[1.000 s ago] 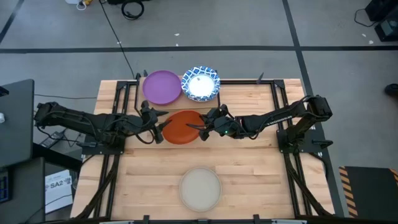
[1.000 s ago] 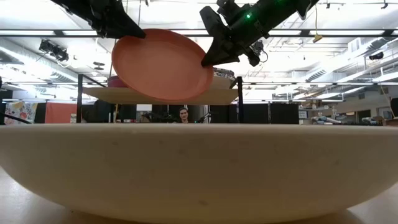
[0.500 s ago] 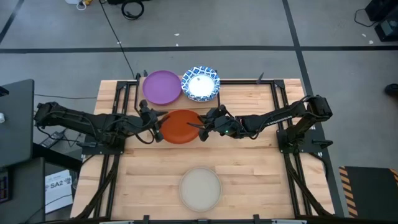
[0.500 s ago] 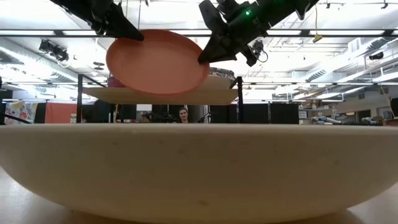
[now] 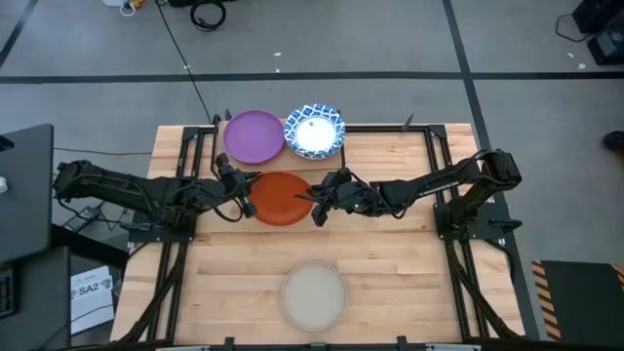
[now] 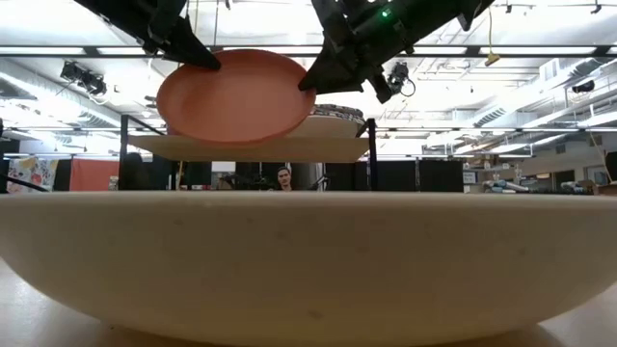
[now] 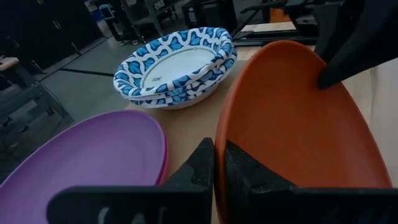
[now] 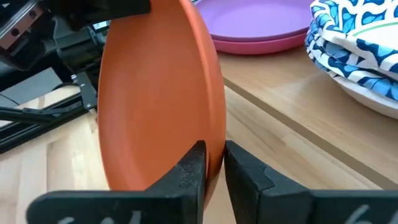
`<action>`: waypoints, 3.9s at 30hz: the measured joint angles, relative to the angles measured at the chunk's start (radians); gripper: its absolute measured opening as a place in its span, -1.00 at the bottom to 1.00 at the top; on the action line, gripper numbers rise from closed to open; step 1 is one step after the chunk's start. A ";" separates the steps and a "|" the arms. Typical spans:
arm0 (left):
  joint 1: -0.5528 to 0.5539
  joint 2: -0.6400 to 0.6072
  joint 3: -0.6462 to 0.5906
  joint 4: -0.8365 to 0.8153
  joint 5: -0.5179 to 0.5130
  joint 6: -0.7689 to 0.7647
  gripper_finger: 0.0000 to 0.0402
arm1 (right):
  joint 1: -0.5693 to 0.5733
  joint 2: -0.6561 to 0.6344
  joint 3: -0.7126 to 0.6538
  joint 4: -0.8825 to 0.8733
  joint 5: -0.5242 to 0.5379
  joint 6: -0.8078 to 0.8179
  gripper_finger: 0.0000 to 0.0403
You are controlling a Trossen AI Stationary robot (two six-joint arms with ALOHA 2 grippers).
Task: Place and stack plates onto a shelf
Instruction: Stack the orange plate on top of the purple plate on the shelf
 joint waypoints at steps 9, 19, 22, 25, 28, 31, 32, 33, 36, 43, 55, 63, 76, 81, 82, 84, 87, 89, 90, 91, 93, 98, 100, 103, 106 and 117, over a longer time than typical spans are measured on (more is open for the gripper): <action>-0.001 0.000 0.000 0.005 0.009 0.000 -0.91 | 0.001 0.000 0.000 0.003 -0.025 -0.010 -0.56; -0.002 0.000 0.000 0.012 0.014 -0.006 -0.91 | -0.001 0.000 0.000 0.004 -0.065 -0.009 -0.19; -0.002 0.000 0.000 0.012 0.013 -0.007 -0.91 | 0.000 0.000 0.000 0.003 -0.064 -0.010 -0.11; -0.002 0.000 0.000 0.011 0.011 -0.008 -0.92 | -0.001 -0.004 0.000 -0.001 -0.091 -0.073 -0.07; -0.002 0.000 0.000 0.010 0.010 -0.010 -0.92 | -0.001 -0.030 0.000 -0.005 -0.169 -0.170 -0.07; -0.003 -0.002 0.001 0.018 0.022 -0.014 -0.92 | -0.001 -0.071 0.000 -0.015 -0.236 -0.235 -0.07; -0.003 -0.002 0.001 0.018 0.033 -0.014 -0.92 | -0.002 -0.086 0.000 -0.022 -0.246 -0.245 -0.07; -0.003 -0.002 0.001 0.015 0.043 -0.014 -0.92 | -0.002 -0.103 0.000 -0.033 -0.254 -0.248 -0.07; -0.002 0.000 0.000 0.002 0.061 -0.014 -0.92 | 0.000 -0.160 0.000 -0.082 -0.266 -0.250 -0.08; -0.002 0.000 0.000 0.032 0.067 -0.014 -0.92 | -0.001 -0.279 0.000 -0.266 -0.266 -0.244 -0.08; 0.095 -0.002 0.236 -0.123 0.067 -0.003 -0.92 | 0.002 -0.322 0.000 -0.362 -0.419 -0.111 -0.08; 0.295 -0.004 0.520 -0.461 0.219 -0.003 -0.91 | 0.002 -0.278 0.000 -0.368 -0.427 -0.116 -0.08; 0.785 0.010 0.609 -0.541 0.574 0.046 -0.91 | 0.002 -0.240 0.000 -0.382 -0.427 -0.118 -0.08; 0.971 0.047 0.609 -0.540 0.712 0.046 -0.91 | 0.002 -0.235 0.000 -0.374 -0.427 -0.118 -0.08; 1.000 0.060 0.609 -0.539 0.744 0.045 -0.91 | 0.002 -0.233 0.000 -0.372 -0.427 -0.118 -0.08; 1.054 0.091 0.609 -0.540 0.801 0.043 -0.91 | 0.002 -0.230 0.000 -0.375 -0.427 -0.118 -0.08; 1.118 0.143 0.609 -0.540 0.864 0.041 -0.91 | 0.002 -0.229 0.000 -0.372 -0.427 -0.118 -0.08; 1.151 0.184 0.609 -0.540 0.901 0.039 -0.91 | 0.002 -0.228 0.000 -0.374 -0.427 -0.118 -0.08; 1.166 0.204 0.609 -0.541 0.918 0.039 -0.91 | 0.002 -0.228 0.000 -0.374 -0.427 -0.118 -0.08; 1.180 0.223 0.609 -0.542 0.935 0.039 -0.91 | 0.002 -0.228 0.000 -0.373 -0.427 -0.118 -0.08; 1.204 0.257 0.609 -0.544 0.969 0.039 -0.91 | 0.002 -0.228 0.000 -0.374 -0.427 -0.118 -0.08; 1.249 0.324 0.608 -0.585 0.999 0.039 -0.91 | 0.002 -0.228 0.000 -0.374 -0.427 -0.118 -0.07; 1.261 0.342 0.609 -0.601 0.999 0.039 -0.91 | 0.002 -0.228 0.000 -0.374 -0.427 -0.118 -0.07; 1.272 0.357 0.608 -0.621 0.999 0.038 -0.91 | 0.002 -0.228 0.000 -0.374 -0.427 -0.118 -0.07; 1.273 0.362 0.608 -0.636 1.000 0.038 -0.91 | 0.002 -0.228 0.000 -0.374 -0.427 -0.118 -0.07; 1.271 0.362 0.608 -0.668 0.996 -0.049 -0.91 | 0.002 -0.228 0.000 -0.374 -0.427 -0.118 -0.07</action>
